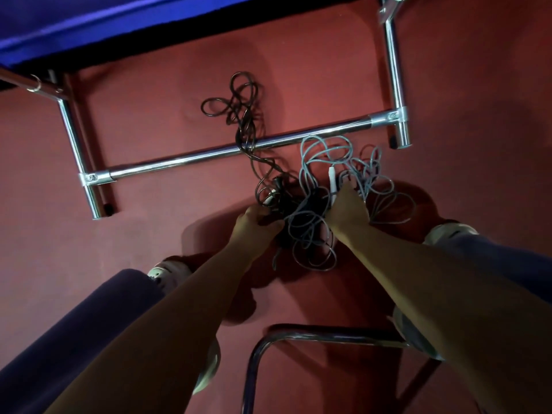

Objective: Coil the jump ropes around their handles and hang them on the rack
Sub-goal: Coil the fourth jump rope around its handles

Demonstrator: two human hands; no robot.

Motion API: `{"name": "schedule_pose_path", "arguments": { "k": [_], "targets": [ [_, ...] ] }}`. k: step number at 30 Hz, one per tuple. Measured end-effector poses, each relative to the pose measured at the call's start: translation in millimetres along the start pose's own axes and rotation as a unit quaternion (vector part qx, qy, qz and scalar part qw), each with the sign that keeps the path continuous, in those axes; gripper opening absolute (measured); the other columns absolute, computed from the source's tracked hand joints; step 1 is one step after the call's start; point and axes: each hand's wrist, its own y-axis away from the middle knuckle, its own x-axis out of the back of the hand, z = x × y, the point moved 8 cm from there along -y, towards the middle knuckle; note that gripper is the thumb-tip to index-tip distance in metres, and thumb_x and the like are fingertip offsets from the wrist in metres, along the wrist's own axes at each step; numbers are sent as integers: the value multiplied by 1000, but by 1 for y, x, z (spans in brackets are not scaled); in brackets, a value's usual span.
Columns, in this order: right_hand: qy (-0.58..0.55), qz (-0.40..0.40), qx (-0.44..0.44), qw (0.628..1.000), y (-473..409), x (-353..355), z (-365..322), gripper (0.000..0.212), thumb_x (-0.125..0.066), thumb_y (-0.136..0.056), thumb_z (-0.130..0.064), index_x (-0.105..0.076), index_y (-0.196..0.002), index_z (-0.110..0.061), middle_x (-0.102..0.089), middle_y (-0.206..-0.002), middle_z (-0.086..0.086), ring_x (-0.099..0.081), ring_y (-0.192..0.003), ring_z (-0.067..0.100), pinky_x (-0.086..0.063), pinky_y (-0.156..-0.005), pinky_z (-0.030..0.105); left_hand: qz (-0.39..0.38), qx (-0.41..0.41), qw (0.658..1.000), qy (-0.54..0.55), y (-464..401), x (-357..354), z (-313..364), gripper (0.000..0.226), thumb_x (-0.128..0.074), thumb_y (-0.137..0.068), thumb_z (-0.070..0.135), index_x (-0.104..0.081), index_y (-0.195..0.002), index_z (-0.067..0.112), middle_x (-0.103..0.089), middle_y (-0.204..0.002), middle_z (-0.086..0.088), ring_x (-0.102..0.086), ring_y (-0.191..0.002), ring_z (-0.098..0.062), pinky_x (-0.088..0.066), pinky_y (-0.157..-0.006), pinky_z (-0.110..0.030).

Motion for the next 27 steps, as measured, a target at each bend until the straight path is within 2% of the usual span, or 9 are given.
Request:
{"name": "schedule_pose_path", "arguments": {
  "k": [4, 7, 9, 12, 15, 17, 19, 25, 27],
  "targets": [
    [-129, -2, -27, 991, 10, 7, -5, 57, -62, -77, -3, -42, -130, 6, -56, -125, 22, -58, -111, 30, -47, -90, 33, 3, 0, 998, 62, 4, -2, 12, 38, -73, -81, 24, -59, -115, 15, -62, -105, -1, -61, -93, -18, -47, -75, -25],
    [-260, -46, -88, 961, 38, 14, -11, 27, -55, -84, -2, -50, -111, 0, -58, -82, 13, -59, -47, 9, -41, -41, 19, 1, -9, 995, 98, 17, -4, 24, 41, -73, -76, 34, -57, -113, 27, -62, -102, 4, -62, -90, -15, -49, -77, -27],
    [-303, -83, -120, 942, 61, 20, -16, 7, -52, -91, -10, -54, -93, -4, -49, -64, 9, -45, -26, 10, -27, -30, 14, 5, -10, 993, 118, 33, -4, 35, 39, -72, -72, 35, -58, -108, 30, -66, -103, 0, -63, -88, -17, -52, -78, -30],
    [-355, -154, -83, 918, 104, 41, -41, 31, -47, -97, -11, -44, -66, -10, -40, -53, 10, -35, -22, 9, -21, -30, 11, 3, -51, 990, 129, 62, -3, 57, 33, -65, -79, 9, -61, -110, 18, -69, -100, -6, -64, -86, -19, -50, -69, -23],
    [-404, -198, -22, 893, 157, 82, -69, 25, -47, -98, -11, -44, -73, -12, -41, -57, 8, -35, -29, 6, -22, -32, 10, 11, -117, 985, 127, 100, 16, 82, 49, -60, -76, 0, -55, -121, 18, -68, -101, -6, -64, -89, -22, -51, -74, -21],
    [-419, -215, 14, 882, 186, 112, -80, 16, -51, -98, -14, -47, -82, -15, -45, -60, 7, -37, -32, 6, -24, -33, 10, 29, -142, 979, 141, 121, 33, 96, 65, -64, -77, -4, -45, -135, 17, -64, -106, -8, -62, -97, -27, -52, -86, -33],
    [-414, -227, 64, 879, 229, 149, -90, 6, -54, -96, -14, -50, -93, -17, -49, -62, 7, -39, -34, 7, -25, -34, 11, 25, -178, 972, 155, 158, 50, 116, 71, -69, -76, -2, -42, -140, 17, -61, -101, -6, -61, -91, -29, -51, -82, -38],
    [-426, -235, 226, 844, 351, 239, -106, 10, -55, -94, -12, -57, -105, -12, -63, -67, 3, -58, -50, 8, -42, -47, 17, -16, -259, 944, 205, 267, 86, 173, 22, -56, -90, -1, -60, -86, 20, -60, -64, 2, -53, -58, -12, -45, -56, -21],
    [-467, -235, 266, 810, 387, 267, -109, 7, -54, -94, -11, -57, -99, -15, -65, -65, 0, -61, -53, 8, -45, -51, 17, -15, -290, 937, 193, 296, 93, 185, 17, -54, -92, 1, -62, -86, 15, -63, -71, 2, -57, -67, -11, -49, -64, -20]
  ]
}}
